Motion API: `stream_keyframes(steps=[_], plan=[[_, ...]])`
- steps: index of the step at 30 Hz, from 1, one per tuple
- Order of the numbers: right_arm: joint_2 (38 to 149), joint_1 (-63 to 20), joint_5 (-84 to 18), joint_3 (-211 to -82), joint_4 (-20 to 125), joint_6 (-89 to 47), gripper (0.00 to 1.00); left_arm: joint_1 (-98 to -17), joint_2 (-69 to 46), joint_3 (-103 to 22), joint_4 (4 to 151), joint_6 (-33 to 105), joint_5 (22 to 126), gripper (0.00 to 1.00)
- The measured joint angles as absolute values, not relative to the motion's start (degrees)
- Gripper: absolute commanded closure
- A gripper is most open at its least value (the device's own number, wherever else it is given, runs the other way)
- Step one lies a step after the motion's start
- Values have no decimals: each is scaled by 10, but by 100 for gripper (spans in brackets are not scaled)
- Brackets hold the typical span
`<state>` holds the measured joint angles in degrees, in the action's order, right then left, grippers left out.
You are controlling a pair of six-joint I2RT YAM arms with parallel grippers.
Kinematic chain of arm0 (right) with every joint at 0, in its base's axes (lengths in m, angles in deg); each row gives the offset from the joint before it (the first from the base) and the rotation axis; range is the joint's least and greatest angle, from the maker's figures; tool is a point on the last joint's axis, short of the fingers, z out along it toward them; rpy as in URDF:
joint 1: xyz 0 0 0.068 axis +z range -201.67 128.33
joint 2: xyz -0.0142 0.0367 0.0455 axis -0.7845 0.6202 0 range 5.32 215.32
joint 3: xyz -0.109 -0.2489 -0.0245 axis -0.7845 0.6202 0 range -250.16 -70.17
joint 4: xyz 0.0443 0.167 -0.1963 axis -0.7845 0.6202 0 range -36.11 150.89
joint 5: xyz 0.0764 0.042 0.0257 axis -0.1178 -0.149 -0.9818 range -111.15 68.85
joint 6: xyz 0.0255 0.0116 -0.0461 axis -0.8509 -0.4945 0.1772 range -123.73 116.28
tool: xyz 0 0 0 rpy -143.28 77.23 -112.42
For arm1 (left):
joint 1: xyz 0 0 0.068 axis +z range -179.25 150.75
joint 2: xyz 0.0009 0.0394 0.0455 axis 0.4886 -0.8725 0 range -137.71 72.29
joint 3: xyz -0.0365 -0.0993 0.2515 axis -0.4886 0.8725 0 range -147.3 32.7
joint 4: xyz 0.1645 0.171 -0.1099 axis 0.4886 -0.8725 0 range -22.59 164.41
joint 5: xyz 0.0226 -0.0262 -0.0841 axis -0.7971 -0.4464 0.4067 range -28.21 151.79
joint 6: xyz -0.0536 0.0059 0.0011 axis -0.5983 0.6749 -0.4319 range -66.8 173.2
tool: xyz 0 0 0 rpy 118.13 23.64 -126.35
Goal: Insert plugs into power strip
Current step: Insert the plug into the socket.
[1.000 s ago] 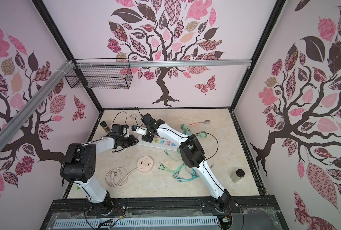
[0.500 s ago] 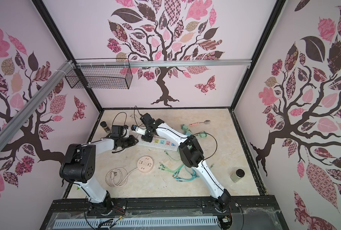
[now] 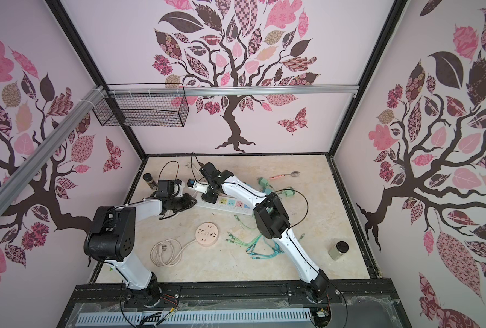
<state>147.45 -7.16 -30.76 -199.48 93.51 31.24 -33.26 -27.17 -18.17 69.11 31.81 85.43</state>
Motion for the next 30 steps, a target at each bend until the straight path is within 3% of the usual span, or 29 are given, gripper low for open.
stream_keyframes(steps=[5,11,30], plan=[[1467,-72,-312,-1977,918,310,100,-332,-268,-179,690,315,854,71],[1450,-72,-318,-1943,887,303,93,-330,-250,-170,675,307,854,70],[1427,-75,-316,-1870,838,268,55,-322,-189,-170,636,285,828,67]])
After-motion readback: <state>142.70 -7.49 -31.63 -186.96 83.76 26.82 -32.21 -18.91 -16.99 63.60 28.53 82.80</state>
